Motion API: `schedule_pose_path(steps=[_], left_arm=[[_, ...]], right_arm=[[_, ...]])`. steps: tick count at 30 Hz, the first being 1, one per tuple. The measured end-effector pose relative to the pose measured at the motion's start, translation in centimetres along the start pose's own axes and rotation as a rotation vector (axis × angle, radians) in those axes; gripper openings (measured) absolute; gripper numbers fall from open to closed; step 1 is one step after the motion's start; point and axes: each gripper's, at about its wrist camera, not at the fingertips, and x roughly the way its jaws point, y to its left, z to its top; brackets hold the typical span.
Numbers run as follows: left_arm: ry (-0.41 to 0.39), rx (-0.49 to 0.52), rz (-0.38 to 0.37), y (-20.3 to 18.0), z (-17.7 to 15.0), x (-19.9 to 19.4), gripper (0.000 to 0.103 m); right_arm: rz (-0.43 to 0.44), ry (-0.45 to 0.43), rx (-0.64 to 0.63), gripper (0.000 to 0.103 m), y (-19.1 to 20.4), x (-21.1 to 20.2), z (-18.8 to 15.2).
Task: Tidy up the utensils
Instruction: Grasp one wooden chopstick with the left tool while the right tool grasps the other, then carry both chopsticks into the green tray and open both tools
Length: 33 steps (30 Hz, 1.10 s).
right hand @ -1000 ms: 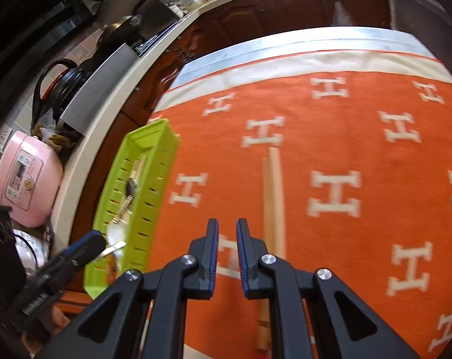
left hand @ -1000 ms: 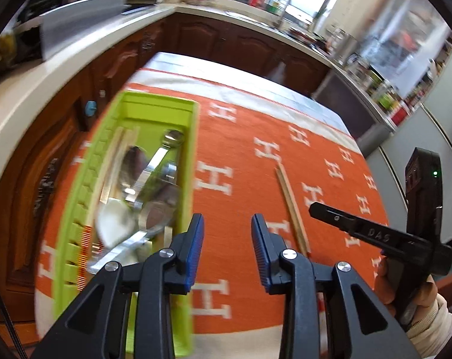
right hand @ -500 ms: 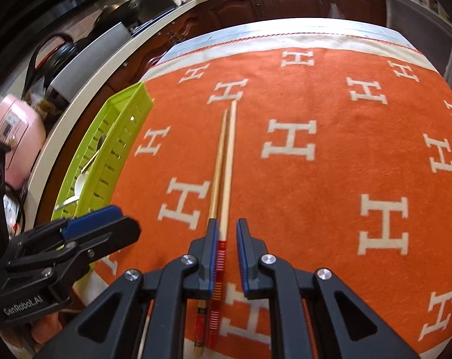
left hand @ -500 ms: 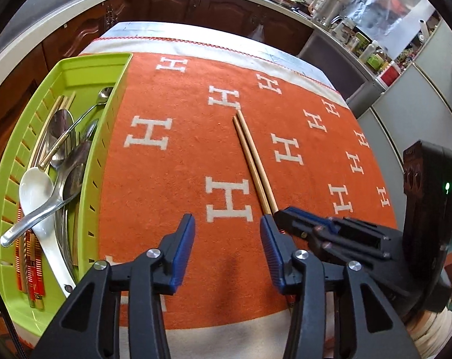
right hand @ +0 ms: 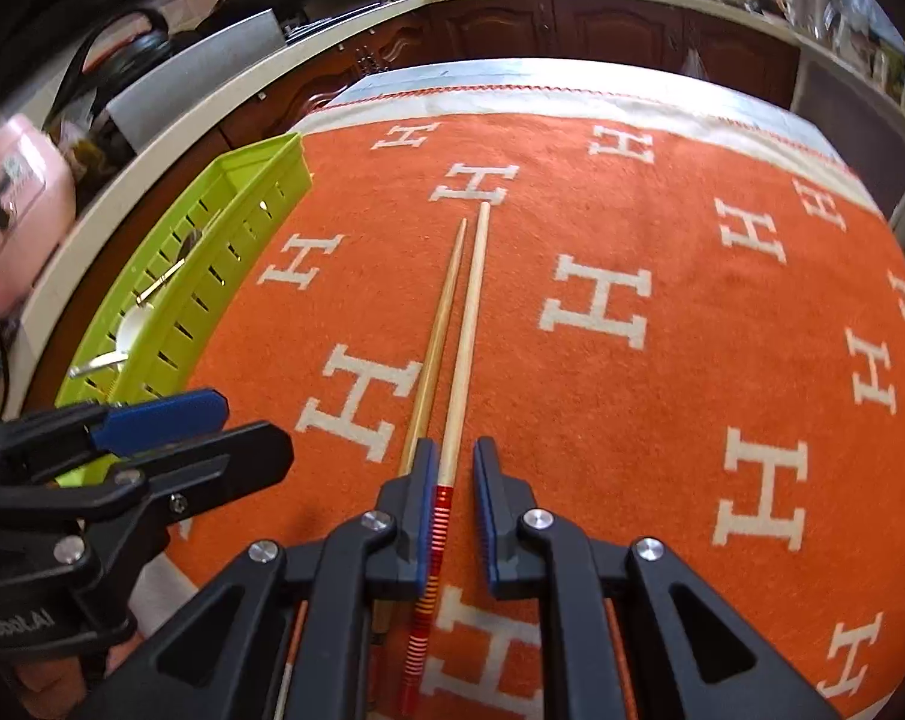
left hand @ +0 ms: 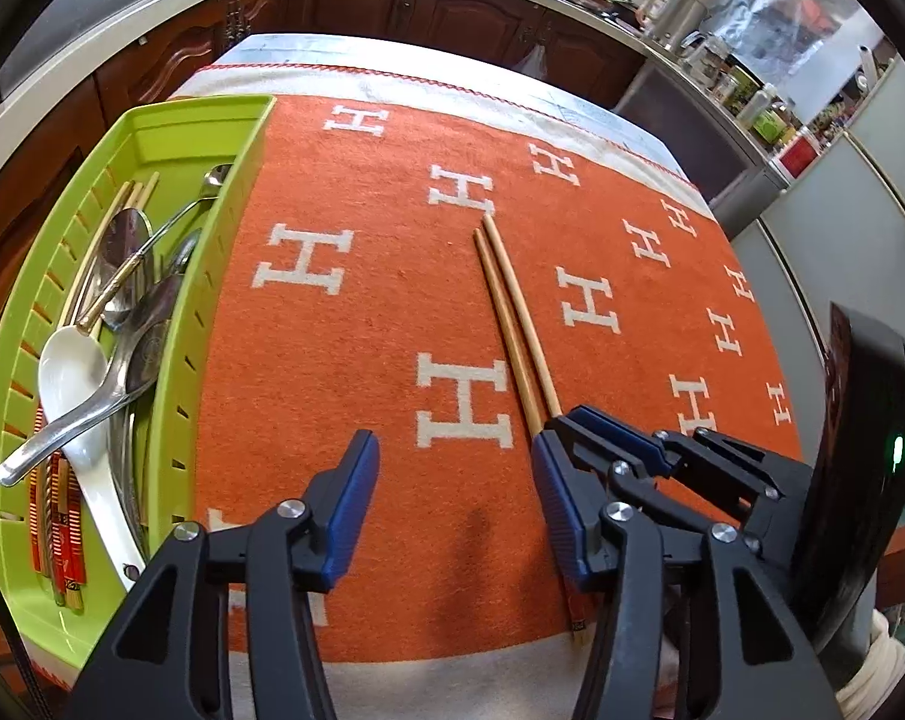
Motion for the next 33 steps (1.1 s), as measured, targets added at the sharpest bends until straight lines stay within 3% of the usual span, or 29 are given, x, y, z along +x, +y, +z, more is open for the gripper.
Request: schedule_pose_path(steps=[4,8,16,22,27,31,32,33], left_arm=[[0.001,-0.013,0.014,0.1,0.0,0.1,0.054],[0.014,-0.016,0.025,-0.3,-0.1,0.3,0.061],[0.012,-0.025,0.011,-2.1,-0.1,1.9,0.061],[0.017,0.028,0.108,-4.7,-0.1,4.2,0.06],[-0.047,0.149,0.263,-7.1,-1.2,5.3,0.05],[-0.066,0.179,0.226,-7.7,-1.8,4.9,0.019],[-0.062,0.18,0.215,-7.6,-1.7,4.9,0.007],[-0.057,0.172,0.202,-7.4,-1.7,4.8,0.007]], right_arm=[[-0.05,-0.015,-0.08,0.012,0.9,0.0,-0.4],[-0.02,-0.018,0.046,0.005,-1.3,-0.5,-0.5],[-0.013,-0.084,0.222,0.005,-5.9,-2.0,-2.2],[0.023,-0.1,0.273,0.005,-7.4,-2.7,-3.2],[0.039,-0.101,0.278,0.005,-7.8,-2.9,-3.5],[0.049,-0.103,0.29,0.006,-7.8,-2.8,-3.6],[0.049,-0.103,0.293,0.006,-7.8,-2.8,-3.6],[0.048,-0.103,0.294,0.006,-7.8,-2.8,-3.6]])
